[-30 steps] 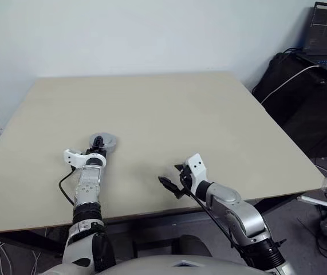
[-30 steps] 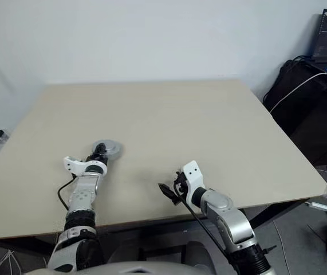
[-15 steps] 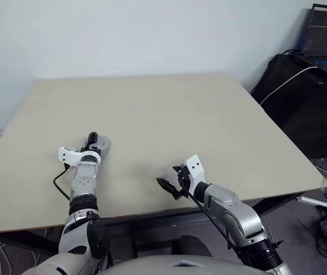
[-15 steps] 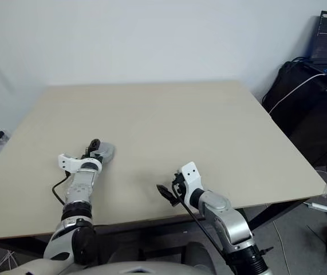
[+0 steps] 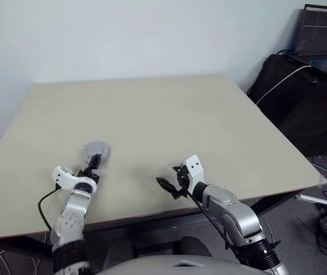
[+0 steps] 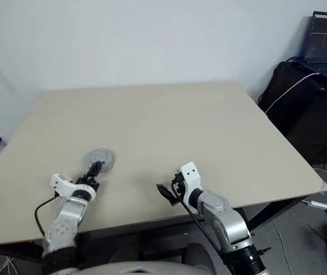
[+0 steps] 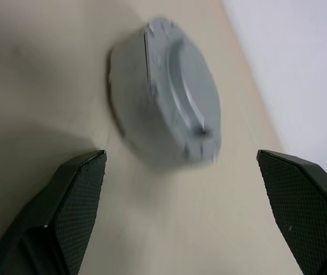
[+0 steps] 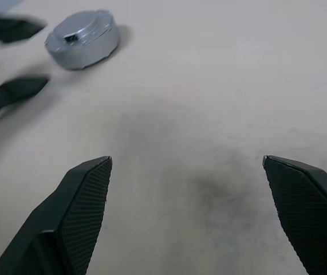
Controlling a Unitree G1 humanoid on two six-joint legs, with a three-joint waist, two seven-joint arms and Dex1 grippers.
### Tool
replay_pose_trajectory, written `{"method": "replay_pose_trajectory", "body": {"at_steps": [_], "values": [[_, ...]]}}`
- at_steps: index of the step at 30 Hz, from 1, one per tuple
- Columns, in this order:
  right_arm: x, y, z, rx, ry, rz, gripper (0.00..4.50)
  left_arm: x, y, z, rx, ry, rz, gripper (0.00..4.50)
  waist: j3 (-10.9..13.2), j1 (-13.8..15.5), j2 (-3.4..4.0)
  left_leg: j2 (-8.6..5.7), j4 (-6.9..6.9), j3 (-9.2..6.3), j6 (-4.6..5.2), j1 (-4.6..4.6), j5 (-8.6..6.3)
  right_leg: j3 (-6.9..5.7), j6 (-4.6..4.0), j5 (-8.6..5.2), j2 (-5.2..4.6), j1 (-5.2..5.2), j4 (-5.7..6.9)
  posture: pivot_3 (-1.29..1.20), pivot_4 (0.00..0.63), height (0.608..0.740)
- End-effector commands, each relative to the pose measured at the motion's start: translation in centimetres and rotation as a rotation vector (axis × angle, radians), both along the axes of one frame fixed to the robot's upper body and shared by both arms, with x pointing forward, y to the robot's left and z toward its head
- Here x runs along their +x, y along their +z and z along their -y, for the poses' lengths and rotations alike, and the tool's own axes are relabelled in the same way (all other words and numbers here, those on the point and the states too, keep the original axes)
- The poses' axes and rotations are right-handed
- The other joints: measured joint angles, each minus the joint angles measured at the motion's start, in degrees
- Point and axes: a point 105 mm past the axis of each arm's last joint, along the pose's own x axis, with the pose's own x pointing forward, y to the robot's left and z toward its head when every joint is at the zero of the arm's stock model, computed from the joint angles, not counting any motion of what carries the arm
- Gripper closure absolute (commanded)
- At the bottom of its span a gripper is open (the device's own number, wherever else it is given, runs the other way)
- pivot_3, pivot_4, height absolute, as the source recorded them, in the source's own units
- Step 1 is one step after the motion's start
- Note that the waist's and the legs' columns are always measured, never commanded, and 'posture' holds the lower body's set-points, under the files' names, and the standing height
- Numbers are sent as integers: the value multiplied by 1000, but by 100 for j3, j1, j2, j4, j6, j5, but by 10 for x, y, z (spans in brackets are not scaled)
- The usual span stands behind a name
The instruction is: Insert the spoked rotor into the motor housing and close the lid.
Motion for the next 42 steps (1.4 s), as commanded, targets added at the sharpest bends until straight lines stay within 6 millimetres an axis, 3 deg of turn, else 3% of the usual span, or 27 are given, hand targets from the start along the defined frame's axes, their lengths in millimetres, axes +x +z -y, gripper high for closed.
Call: {"method": "replay_pose_trajectory", "body": {"at_steps": [1,4,7,11,16,20,42], "values": [[7,9,7,22,-62,55,0,-18,5,17,177,-146,-21,25,2,-1,3,1,0,0,-23,4,-13,-1,0,0,-1,0,0,0,0,740],[13,16,16,40,-141,118,0,-29,17,23,441,-215,24,25,14,8,14,2,0,1,-25,4,-14,-2,0,0,-4,-4,1,0,0,740],[20,25,37,8,-298,247,0,-38,28,26,784,-203,69,25,28,23,25,1,-5,1,-26,-5,-15,-2,0,0,-6,-17,0,0,0,740],[20,31,71,-110,-516,450,0,-44,37,33,995,-130,146,25,33,91,26,2,-27,5,-26,-9,-15,-2,0,0,-18,-29,-6,0,0,740],[8,26,94,-179,-623,537,0,-46,46,36,1059,-20,227,25,43,91,41,1,-51,20,-25,-15,-14,-1,-6,-7,-24,-51,-8,0,0,740],[1,19,101,-200,-673,533,0,-44,47,40,1101,-18,270,25,44,86,39,1,-53,27,-22,-27,-13,2,-11,-10,-13,-66,-6,0,0,740],[3,9,94,-142,-682,437,0,-41,40,49,930,-17,286,25,43,83,39,3,-47,28,4,-26,2,5,-11,-10,-14,-66,0,0,0,740]]}}
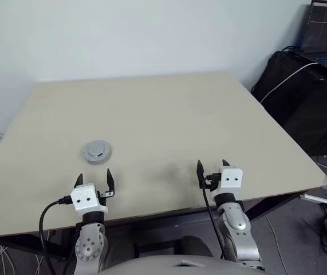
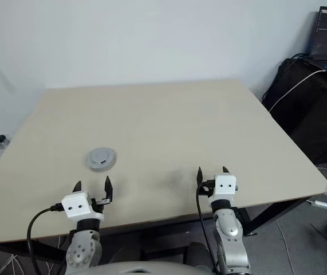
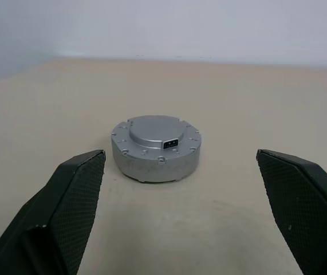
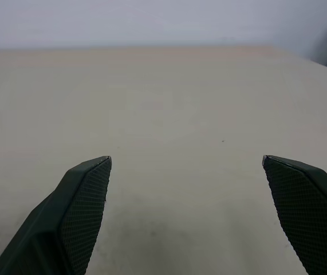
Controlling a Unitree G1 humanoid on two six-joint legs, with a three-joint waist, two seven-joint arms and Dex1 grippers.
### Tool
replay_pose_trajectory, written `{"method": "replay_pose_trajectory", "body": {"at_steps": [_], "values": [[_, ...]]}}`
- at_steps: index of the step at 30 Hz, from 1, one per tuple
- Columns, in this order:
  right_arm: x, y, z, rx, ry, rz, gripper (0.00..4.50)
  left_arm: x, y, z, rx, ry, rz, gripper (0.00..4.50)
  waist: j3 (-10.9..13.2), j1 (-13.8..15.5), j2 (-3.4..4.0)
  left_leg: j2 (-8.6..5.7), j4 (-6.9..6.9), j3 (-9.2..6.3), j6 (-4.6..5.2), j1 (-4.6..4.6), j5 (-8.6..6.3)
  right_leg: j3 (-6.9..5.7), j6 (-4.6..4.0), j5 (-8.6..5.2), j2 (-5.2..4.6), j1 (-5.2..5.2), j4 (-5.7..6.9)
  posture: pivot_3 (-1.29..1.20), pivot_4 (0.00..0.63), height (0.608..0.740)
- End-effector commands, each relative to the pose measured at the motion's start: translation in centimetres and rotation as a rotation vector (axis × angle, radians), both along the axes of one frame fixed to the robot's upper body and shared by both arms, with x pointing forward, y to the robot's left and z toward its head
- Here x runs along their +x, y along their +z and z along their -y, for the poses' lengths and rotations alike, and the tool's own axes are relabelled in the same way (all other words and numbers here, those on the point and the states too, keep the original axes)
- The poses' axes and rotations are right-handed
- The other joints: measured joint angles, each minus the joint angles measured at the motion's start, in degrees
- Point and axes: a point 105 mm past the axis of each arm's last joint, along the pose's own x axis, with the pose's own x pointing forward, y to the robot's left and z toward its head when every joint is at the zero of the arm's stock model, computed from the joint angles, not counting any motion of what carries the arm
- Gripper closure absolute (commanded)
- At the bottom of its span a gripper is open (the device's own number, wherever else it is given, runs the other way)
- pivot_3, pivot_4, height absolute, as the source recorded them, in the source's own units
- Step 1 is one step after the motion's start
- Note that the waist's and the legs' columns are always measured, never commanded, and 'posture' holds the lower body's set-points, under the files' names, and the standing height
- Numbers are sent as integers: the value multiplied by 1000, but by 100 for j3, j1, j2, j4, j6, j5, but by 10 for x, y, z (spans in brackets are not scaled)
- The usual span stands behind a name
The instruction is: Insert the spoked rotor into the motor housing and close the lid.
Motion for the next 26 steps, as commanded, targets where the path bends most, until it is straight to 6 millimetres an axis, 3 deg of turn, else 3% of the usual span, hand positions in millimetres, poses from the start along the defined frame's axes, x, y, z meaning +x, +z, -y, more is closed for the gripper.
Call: {"method": "replay_pose_trajectory", "body": {"at_steps": [1,26], "values": [[5,10,2,5,-5,38,0,4,7,4,-10,-11,35,25,0,1,0,0,0,0,0,0,0,0,0,0,0,0,0,0,0,740],[10,10,-3,21,5,25,0,9,6,6,-24,-25,29,25,-2,0,0,-1,5,-1,3,3,2,0,0,0,3,5,3,0,0,740]]}}
